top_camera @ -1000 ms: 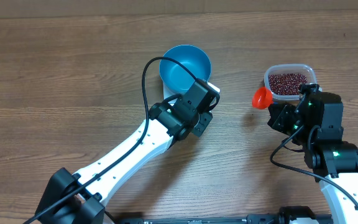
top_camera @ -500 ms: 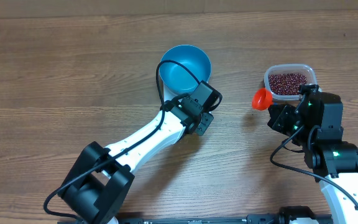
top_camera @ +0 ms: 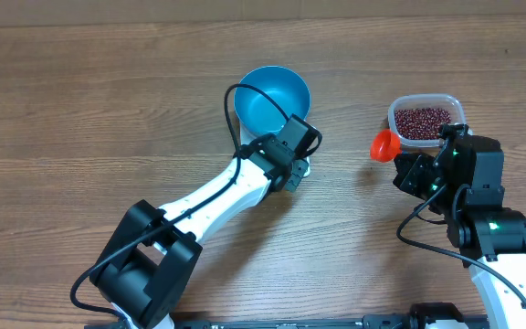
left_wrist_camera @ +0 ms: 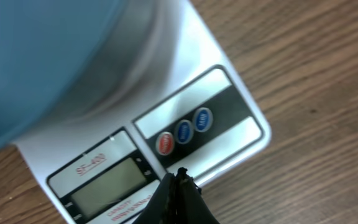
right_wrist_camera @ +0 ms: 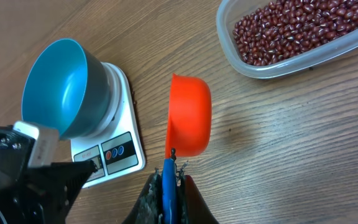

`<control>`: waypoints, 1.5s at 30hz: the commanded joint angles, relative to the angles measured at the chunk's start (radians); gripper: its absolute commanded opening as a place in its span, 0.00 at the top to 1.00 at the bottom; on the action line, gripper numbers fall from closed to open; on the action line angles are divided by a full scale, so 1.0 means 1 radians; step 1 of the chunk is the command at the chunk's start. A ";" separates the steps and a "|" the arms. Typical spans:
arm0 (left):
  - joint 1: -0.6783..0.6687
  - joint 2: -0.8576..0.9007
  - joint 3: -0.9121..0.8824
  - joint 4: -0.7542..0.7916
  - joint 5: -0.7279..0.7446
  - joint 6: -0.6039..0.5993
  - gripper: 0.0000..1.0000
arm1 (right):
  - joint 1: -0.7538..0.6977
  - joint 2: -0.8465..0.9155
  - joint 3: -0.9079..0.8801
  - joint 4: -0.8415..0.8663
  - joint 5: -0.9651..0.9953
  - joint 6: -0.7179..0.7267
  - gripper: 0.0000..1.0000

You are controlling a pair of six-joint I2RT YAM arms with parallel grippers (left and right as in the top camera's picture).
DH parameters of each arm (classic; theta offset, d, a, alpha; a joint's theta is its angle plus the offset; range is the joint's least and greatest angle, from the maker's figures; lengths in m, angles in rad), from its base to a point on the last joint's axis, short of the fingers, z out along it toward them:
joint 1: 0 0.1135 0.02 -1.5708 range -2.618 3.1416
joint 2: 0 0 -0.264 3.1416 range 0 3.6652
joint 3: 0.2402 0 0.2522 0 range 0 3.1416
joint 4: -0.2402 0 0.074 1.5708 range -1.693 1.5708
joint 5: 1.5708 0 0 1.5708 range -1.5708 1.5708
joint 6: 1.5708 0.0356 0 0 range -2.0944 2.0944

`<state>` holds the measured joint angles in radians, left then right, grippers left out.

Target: Scoop item into bowl and weigh 150g on scale

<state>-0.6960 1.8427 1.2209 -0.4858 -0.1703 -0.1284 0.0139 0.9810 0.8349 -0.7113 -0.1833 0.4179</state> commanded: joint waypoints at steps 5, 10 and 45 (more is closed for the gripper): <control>0.024 0.035 -0.008 0.013 -0.023 -0.052 0.96 | -0.003 -0.003 0.025 0.003 0.003 -0.003 0.96; 0.024 0.041 -0.008 0.013 -0.024 -0.051 0.96 | -0.003 -0.003 0.025 0.003 0.003 -0.003 0.96; 0.024 0.101 -0.008 0.065 -0.028 0.002 0.96 | -0.003 -0.003 0.025 0.002 0.003 -0.003 0.96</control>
<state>-0.6739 1.9194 1.2186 -0.4252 -0.1780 -0.1493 0.0135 0.9810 0.8349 -0.7113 -0.1833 0.4171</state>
